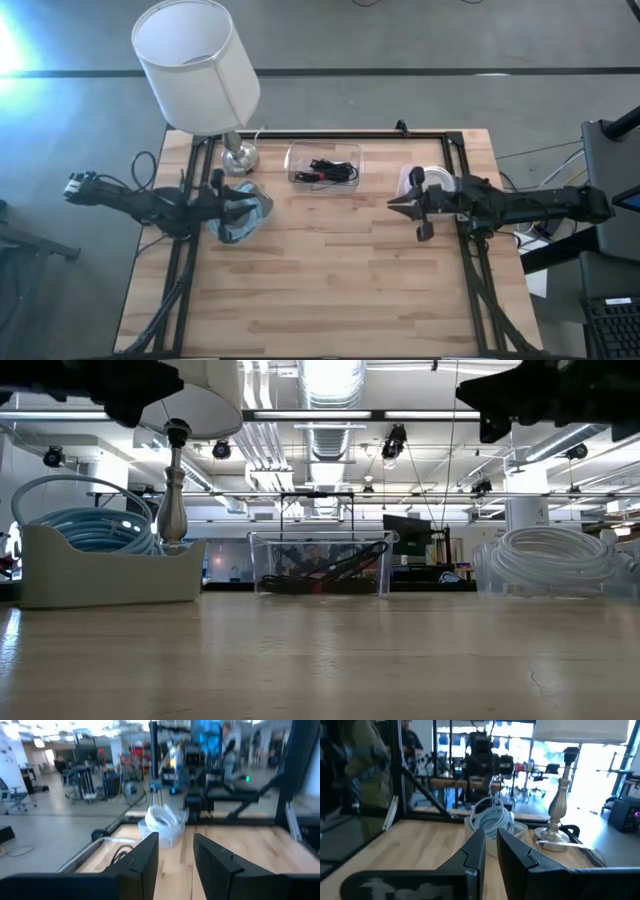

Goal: Pick & Place USB Port
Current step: Return to Home Position

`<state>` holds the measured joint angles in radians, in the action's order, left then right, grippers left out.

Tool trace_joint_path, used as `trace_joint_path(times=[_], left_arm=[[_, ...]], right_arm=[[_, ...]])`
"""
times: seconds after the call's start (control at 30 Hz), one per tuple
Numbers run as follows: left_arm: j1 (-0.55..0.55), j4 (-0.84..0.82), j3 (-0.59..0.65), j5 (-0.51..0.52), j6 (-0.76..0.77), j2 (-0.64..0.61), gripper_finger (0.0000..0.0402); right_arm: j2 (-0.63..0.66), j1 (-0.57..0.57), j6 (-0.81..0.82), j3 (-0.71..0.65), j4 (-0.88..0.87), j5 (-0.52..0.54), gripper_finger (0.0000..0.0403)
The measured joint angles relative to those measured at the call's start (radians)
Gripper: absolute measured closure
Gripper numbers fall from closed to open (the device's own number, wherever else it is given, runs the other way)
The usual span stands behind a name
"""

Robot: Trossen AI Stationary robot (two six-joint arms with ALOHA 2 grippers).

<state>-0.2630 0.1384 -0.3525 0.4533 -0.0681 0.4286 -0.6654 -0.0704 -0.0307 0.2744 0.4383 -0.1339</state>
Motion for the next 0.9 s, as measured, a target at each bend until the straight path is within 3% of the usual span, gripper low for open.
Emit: trace_joint_path(times=[0.33,0.9], left_arm=[[0.001,0.143,0.206,-0.027,-0.002,-0.142,0.0275],[0.002,0.154,0.342,-0.042,-0.072,-0.366,0.0275]], right_arm=[[0.055,0.000,0.044,-0.123,0.099,0.001,0.0360],[0.060,0.000,0.047,-0.239,0.223,0.001,0.0360]])
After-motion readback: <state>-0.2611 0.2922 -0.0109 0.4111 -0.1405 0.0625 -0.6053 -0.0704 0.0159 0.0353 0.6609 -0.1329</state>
